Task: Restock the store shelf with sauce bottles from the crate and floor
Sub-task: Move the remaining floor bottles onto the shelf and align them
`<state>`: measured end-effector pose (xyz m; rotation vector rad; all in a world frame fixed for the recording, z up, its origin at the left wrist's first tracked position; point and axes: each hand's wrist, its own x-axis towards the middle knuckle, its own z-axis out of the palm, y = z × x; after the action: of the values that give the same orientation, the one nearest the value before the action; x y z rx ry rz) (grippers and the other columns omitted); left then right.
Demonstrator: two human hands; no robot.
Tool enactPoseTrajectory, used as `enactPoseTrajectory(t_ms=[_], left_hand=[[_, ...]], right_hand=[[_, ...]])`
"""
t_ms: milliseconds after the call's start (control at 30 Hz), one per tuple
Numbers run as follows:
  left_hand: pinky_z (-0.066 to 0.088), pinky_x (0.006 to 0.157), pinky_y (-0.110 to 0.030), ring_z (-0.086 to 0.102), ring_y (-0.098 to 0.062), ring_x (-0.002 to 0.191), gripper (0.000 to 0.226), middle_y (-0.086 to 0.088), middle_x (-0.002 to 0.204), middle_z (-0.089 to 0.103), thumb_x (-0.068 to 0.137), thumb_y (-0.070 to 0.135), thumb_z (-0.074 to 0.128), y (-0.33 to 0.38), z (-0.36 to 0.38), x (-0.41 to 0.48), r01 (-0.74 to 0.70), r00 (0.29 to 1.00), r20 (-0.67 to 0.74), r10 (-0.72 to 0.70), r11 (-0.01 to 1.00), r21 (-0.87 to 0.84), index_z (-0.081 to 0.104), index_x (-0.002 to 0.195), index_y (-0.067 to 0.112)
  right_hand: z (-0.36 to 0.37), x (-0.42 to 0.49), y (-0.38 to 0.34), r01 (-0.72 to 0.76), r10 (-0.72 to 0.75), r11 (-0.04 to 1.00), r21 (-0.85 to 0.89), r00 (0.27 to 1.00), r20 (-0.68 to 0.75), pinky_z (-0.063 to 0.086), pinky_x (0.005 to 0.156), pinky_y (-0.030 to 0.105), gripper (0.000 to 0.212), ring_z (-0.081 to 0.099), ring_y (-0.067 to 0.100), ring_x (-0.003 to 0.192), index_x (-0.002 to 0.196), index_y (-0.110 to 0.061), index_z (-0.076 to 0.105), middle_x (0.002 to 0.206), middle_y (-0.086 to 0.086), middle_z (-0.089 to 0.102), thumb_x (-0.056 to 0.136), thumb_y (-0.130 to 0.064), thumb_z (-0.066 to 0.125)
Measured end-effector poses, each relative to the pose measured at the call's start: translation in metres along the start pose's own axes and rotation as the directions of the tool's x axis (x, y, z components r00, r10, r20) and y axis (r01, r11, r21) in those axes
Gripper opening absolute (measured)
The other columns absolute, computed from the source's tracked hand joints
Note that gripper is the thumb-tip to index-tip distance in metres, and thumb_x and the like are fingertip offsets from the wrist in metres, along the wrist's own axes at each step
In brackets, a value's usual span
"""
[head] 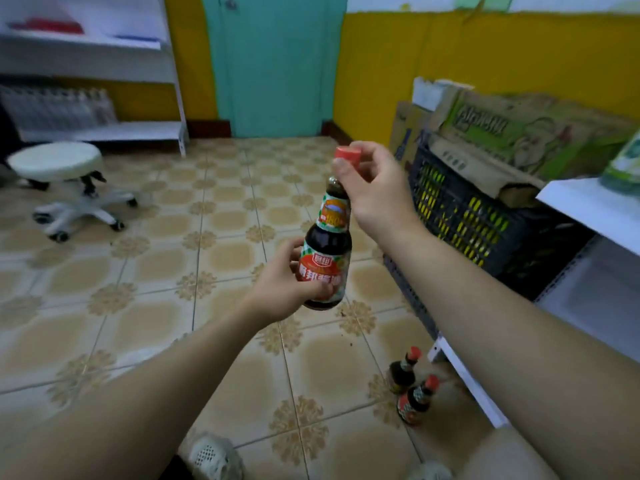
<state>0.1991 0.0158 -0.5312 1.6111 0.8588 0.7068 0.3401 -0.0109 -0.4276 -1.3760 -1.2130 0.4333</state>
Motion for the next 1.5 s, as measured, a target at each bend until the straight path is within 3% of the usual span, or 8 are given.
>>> enactPoseTrajectory(t_ms=[167, 300, 600, 867, 1033, 1200, 1333, 1500], left_hand=[[0.054, 0.085, -0.033, 0.065, -0.021, 0.101, 0.074, -0.003, 0.112, 0.064, 0.064, 0.020, 0.082, 0.076, 0.013, -0.032, -0.115, 0.993, -0.032, 0.111, 0.979, -0.169, 0.047, 0.129, 0.020], [0.055, 0.085, -0.031, 0.067, -0.019, 0.102, 0.077, -0.004, 0.115, 0.064, 0.067, 0.017, 0.076, 0.119, 0.028, -0.056, -0.184, 0.979, 0.037, 0.201, 0.948, -0.259, 0.038, 0.134, 0.030], [0.057, 0.078, -0.029, 0.069, -0.019, 0.097, 0.087, -0.008, 0.117, 0.064, 0.060, 0.018, 0.076, 0.181, 0.065, -0.093, -0.294, 0.946, 0.049, 0.321, 0.911, -0.289, 0.040, 0.139, 0.025], [0.056, 0.080, -0.032, 0.069, -0.022, 0.096, 0.076, -0.010, 0.112, 0.066, 0.067, 0.014, 0.076, 0.199, 0.102, -0.083, -0.328, 0.913, 0.142, 0.383, 0.895, -0.303, 0.045, 0.135, 0.027], [0.056, 0.083, -0.033, 0.068, -0.020, 0.097, 0.082, -0.008, 0.114, 0.065, 0.064, 0.017, 0.081, 0.207, 0.149, -0.063, -0.306, 0.872, 0.291, 0.392, 0.903, -0.301, 0.045, 0.137, 0.027], [0.055, 0.069, -0.017, 0.070, -0.007, 0.084, 0.070, -0.002, 0.108, 0.065, 0.078, -0.001, 0.072, 0.214, 0.209, -0.048, -0.284, 0.782, 0.462, 0.417, 0.900, -0.331, 0.043, 0.137, 0.023], [0.053, 0.065, -0.014, 0.069, -0.002, 0.077, 0.061, 0.001, 0.101, 0.066, 0.078, -0.008, 0.068, 0.215, 0.259, -0.036, -0.283, 0.683, 0.576, 0.449, 0.890, -0.357, 0.046, 0.119, 0.032], [0.054, 0.086, -0.025, 0.066, -0.007, 0.098, 0.073, 0.008, 0.112, 0.063, 0.079, -0.002, 0.071, 0.213, 0.320, -0.012, -0.328, 0.542, 0.702, 0.462, 0.885, -0.330, 0.039, 0.134, 0.035]], right_hand=[[-0.033, -0.012, -0.053, -0.013, 0.029, 0.993, -0.114, 0.989, 0.145, 0.054, 0.086, 0.044, 0.028, 0.066, 0.017, 0.093, 0.097, -0.041, 0.054, 0.100, -0.006, 0.066, 0.076, -0.052, 0.068], [-0.065, -0.022, -0.089, -0.028, 0.027, 0.999, 0.027, 0.998, 0.059, 0.055, 0.072, 0.035, 0.014, 0.066, 0.017, 0.082, 0.095, -0.026, 0.055, 0.092, -0.002, 0.065, 0.091, -0.037, 0.062], [-0.123, -0.046, -0.138, -0.018, 0.018, 0.996, 0.093, 1.000, -0.005, 0.056, 0.087, 0.047, 0.034, 0.068, 0.026, 0.092, 0.116, -0.019, 0.055, 0.106, 0.006, 0.067, 0.093, -0.043, 0.059], [-0.171, -0.073, -0.135, 0.034, -0.032, 0.999, 0.006, 0.980, -0.194, 0.057, 0.082, 0.042, 0.010, 0.068, 0.021, 0.090, 0.097, -0.034, 0.054, 0.100, -0.003, 0.066, 0.092, -0.040, 0.061], [-0.222, -0.091, -0.132, -0.059, 0.021, 0.990, -0.124, 0.957, -0.289, 0.055, 0.083, 0.035, 0.025, 0.065, 0.017, 0.093, 0.116, -0.030, 0.052, 0.105, -0.005, 0.064, 0.095, -0.042, 0.056], [-0.275, -0.120, -0.120, -0.250, 0.145, 0.936, -0.246, 0.914, -0.378, 0.055, 0.077, 0.035, 0.061, 0.062, 0.017, 0.098, 0.144, -0.036, 0.026, 0.122, -0.002, 0.059, 0.093, -0.043, 0.058], [-0.312, -0.139, -0.102, -0.333, 0.153, 0.908, -0.255, 0.830, -0.537, 0.056, 0.086, 0.045, 0.058, 0.064, 0.020, 0.102, 0.139, -0.034, 0.035, 0.122, -0.003, 0.061, 0.089, -0.040, 0.064], [-0.355, -0.151, -0.085, -0.382, 0.111, 0.877, -0.293, 0.753, -0.649, 0.052, 0.094, 0.043, 0.051, 0.062, 0.019, 0.106, 0.134, -0.031, 0.040, 0.122, -0.002, 0.061, 0.090, -0.028, 0.065]])
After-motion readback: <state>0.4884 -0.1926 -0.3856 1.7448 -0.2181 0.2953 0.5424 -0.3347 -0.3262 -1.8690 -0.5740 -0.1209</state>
